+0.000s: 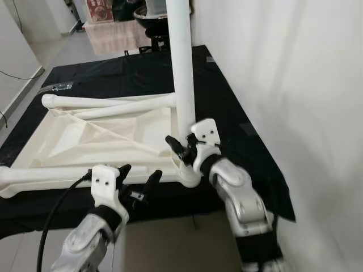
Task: Building children table
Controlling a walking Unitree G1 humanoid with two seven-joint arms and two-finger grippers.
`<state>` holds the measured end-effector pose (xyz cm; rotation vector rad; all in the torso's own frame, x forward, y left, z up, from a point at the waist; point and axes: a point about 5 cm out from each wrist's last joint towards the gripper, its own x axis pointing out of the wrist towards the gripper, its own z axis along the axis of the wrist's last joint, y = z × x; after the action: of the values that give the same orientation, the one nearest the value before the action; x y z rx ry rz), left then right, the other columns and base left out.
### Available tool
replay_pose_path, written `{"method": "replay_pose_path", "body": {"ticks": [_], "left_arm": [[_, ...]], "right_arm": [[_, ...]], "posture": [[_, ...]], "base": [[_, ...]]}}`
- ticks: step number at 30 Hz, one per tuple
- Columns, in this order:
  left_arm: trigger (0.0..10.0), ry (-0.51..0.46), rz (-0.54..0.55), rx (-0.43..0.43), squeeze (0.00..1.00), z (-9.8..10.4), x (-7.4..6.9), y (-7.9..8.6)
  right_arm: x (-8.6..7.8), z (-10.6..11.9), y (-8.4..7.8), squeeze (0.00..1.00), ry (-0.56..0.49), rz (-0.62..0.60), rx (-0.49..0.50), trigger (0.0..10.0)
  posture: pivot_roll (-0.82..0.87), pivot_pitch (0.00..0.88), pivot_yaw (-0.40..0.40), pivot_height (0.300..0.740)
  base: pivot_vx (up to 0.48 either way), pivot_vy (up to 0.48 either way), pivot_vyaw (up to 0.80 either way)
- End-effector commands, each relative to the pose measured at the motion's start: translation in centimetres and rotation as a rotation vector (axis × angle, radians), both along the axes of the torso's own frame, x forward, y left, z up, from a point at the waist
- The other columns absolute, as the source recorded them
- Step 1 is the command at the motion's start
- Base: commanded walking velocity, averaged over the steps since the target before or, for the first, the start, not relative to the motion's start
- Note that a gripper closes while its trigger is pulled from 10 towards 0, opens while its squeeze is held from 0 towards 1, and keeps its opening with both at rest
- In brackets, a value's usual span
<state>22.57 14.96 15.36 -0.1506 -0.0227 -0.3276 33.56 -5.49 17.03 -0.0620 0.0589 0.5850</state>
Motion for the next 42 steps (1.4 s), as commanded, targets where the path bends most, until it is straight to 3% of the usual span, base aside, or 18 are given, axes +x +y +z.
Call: {"method": "replay_pose_path", "body": {"ticks": [1, 3, 4, 7, 9, 10, 12, 19, 20, 22, 23, 30, 34, 38, 39, 40, 41, 42], "left_arm": [[10.0, 0.011, 0.027, 0.018, 0.0, -0.3, 0.1, 0.5], [10.0, 0.008, 0.037, 0.02, 0.0, -0.3, 0.3, 0.6], [10.0, 0.007, 0.05, 0.029, 0.0, -0.4, 0.4, 0.7], [10.0, 0.008, 0.052, 0.035, 0.0, -0.4, 0.5, 0.7], [10.0, 0.014, 0.047, 0.031, 0.0, -0.5, 0.5, 0.7], [10.0, 0.014, 0.047, 0.031, 0.0, -0.5, 0.5, 0.7], [10.0, 0.015, 0.041, 0.028, 0.0, -0.6, 0.5, 0.6], [10.0, 0.014, 0.042, 0.025, 0.0, -0.6, 0.3, 0.5], [10.0, 0.014, 0.043, 0.023, 0.0, -0.6, 0.2, 0.4], [10.0, 0.014, 0.043, 0.022, 0.0, -0.7, 0.2, 0.4], [10.0, 0.015, 0.042, 0.021, 0.0, -0.7, 0.1, 0.4], [10.0, 0.015, 0.041, 0.021, 0.0, -0.8, 0.1, 0.3], [10.0, 0.014, 0.042, 0.022, 0.0, -0.7, 0.1, 0.3], [10.0, 0.013, 0.043, 0.022, 0.0, -0.7, 0.0, 0.3], [10.0, 0.013, 0.043, 0.023, 0.0, -0.7, -0.1, 0.3], [10.0, 0.013, 0.043, 0.023, 0.0, -0.7, -0.1, 0.3], [10.0, 0.012, 0.044, 0.02, 0.0, -0.7, 0.0, 0.4], [10.0, 0.012, 0.044, 0.02, 0.0, -0.7, 0.0, 0.4]], "right_arm": [[0.3, -3.1, 0.0, 0.6, 0.135, 0.01, 0.002, 10.0], [0.5, -2.9, 0.2, 0.6, 0.127, 0.043, 0.008, 10.0], [1.1, -1.8, 0.3, 1.0, 0.109, 0.163, 0.024, 10.0], [1.1, -0.9, 0.2, 1.0, 0.098, 0.195, 0.03, 10.0], [2.2, 0.5, -0.5, 0.0, 0.077, 0.306, 0.037, 10.0], [2.2, 0.5, -0.5, 0.0, 0.077, 0.306, 0.037, 10.0], [3.3, 1.8, -1.5, 0.0, 0.065, 0.489, 0.019, 10.0], [3.8, 2.6, -2.0, 0.0, 0.052, 0.579, -0.001, 10.0], [4.1, 3.3, -2.0, 0.0, 0.048, 0.623, -0.002, 2.2], [4.3, 3.6, -1.9, 0.0, 0.048, 0.639, -0.002, 2.2], [4.4, 3.7, -1.9, 0.0, 0.05, 0.646, -0.008, 0.0], [4.8, 3.4, -2.4, 0.0, 0.055, 0.614, -0.038, 0.0], [4.2, 1.5, -4.0, 0.0, 0.029, 0.542, -0.181, 0.0], [3.6, 0.8, -4.2, 0.0, 0.041, 0.524, -0.204, 0.0], [3.2, -0.7, -3.4, 0.0, 0.066, 0.323, -0.207, 0.0], [3.2, -0.7, -3.4, 0.0, 0.066, 0.323, -0.207, 0.0], [0.5, -3.1, -1.1, 0.0, 0.138, 0.211, -0.159, 0.0], [0.5, -3.1, -1.1, 0.0, 0.138, 0.211, -0.159, 0.0]], "posture": [[0.02, 0.131, 0.05, 0.74], [0.02, 0.125, 0.05, 0.74], [0.03, 0.11, 0.052, 0.74], [0.03, 0.11, 0.052, 0.74], [0.03, 0.098, 0.051, 0.74], [0.03, 0.098, 0.051, 0.74], [0.04, 0.096, 0.045, 0.74], [0.04, 0.098, 0.038, 0.74], [0.05, 0.095, 0.035, 0.74], [0.05, 0.095, 0.035, 0.74], [0.05, 0.094, 0.032, 0.74], [0.04, 0.087, 0.028, 0.74], [0.04, 0.097, 0.016, 0.74], [0.04, 0.101, 0.008, 0.74], [0.03, 0.103, 0.003, 0.74], [0.03, 0.103, 0.003, 0.74], [0.01, 0.111, 0.033, 0.74], [0.01, 0.111, 0.033, 0.74]], "base": [[0.0, 0.0, 0.0], [0.0, 0.0, 0.0], [0.0, 0.0, 0.0], [0.0, 0.0, 0.0], [0.0, 0.0, 0.0], [0.0, 0.0, 0.0], [0.0, 0.0, 0.0], [0.0, 0.0, 0.0], [0.0, 0.0, 0.0], [0.0, 0.0, 0.0], [0.0, 0.0, 0.0], [0.0, 0.0, 0.0], [0.0, 0.0, 0.0], [0.0, 0.0, 0.0], [0.0, 0.0, 0.0], [0.0, 0.0, 0.0], [0.0, 0.0, 0.0], [0.0, 0.0, 0.0]]}}
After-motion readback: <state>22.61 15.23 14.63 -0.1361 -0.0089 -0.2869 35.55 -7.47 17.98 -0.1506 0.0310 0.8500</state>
